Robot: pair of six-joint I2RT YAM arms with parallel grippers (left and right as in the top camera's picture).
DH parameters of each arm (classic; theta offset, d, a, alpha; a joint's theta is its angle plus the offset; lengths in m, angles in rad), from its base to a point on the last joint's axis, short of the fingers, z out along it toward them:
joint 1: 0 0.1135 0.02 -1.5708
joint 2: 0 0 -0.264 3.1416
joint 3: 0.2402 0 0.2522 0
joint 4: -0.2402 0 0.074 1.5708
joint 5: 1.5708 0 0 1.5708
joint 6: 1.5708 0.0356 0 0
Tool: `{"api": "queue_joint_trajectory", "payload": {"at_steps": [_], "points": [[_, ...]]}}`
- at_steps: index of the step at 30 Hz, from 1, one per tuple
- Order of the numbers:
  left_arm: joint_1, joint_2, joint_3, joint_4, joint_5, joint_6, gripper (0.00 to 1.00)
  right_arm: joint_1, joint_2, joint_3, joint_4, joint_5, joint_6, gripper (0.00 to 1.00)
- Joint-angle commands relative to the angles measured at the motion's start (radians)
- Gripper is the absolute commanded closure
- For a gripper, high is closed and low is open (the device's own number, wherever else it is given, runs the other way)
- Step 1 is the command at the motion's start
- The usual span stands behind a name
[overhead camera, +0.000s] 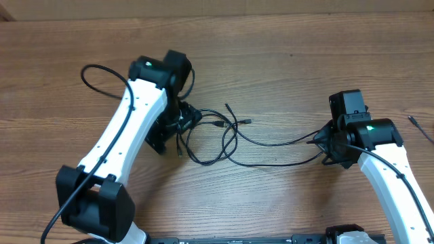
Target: Untangle cables
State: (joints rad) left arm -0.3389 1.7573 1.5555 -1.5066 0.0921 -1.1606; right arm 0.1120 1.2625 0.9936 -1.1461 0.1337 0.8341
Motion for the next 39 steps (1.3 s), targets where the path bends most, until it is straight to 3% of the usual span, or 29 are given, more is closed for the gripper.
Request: {"api": "queue_joint_trajectory", "payload": {"at_steps": [1, 5, 13, 16, 27, 29, 35, 39], "points": [[-0.023, 0.01, -0.072, 0.026, 0.076, -0.234, 0.07, -0.001, 0.002, -0.02, 0.001, -0.005, 0.007, 0.96], [-0.054, 0.01, -0.183, 0.164, 0.126, -0.277, 0.14, -0.001, 0.002, -0.021, 0.004, -0.005, 0.007, 0.96], [-0.116, 0.01, -0.364, 0.42, 0.137, -0.277, 0.17, -0.001, 0.002, -0.021, 0.013, -0.005, 0.007, 0.96], [-0.147, 0.01, -0.412, 0.502, 0.138, -0.277, 0.22, -0.001, 0.002, -0.021, 0.012, -0.005, 0.007, 0.96], [-0.252, 0.01, -0.481, 0.574, 0.024, -0.288, 0.29, -0.001, 0.002, -0.021, 0.012, -0.005, 0.007, 0.96], [-0.256, 0.01, -0.483, 0.573, 0.011, -0.323, 0.28, -0.001, 0.002, -0.021, 0.012, -0.005, 0.007, 0.96], [-0.256, 0.01, -0.483, 0.578, -0.037, -0.418, 0.11, -0.001, 0.002, -0.021, 0.012, -0.005, 0.007, 0.96], [-0.256, 0.01, -0.483, 0.586, -0.04, -0.475, 0.12, -0.001, 0.002, -0.021, 0.012, -0.005, 0.007, 0.96]]}}
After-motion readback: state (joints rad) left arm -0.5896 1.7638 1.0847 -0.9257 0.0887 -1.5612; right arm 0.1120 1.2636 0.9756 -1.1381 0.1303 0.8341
